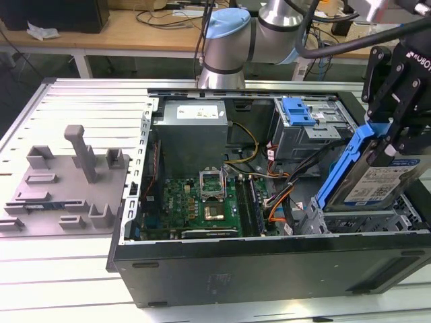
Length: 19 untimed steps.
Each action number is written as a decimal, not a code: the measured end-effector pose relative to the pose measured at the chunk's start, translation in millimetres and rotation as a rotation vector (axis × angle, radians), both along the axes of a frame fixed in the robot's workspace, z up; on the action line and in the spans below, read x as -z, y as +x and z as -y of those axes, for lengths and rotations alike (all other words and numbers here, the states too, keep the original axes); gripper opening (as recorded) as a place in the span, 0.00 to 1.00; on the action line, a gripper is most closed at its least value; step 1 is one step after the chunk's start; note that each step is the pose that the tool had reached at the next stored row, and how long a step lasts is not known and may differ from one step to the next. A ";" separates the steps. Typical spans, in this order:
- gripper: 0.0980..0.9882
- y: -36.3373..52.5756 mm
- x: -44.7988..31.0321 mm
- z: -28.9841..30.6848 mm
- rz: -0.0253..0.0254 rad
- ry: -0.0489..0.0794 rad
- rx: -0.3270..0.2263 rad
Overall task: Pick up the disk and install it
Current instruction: 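Insert the disk into the insertion slot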
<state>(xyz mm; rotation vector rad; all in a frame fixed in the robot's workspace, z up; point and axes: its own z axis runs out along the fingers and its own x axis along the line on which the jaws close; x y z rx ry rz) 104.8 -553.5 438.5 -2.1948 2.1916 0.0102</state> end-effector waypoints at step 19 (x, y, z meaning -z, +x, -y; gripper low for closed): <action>0.30 0.0 37.0 1.6 -0.0001 0.000 0.000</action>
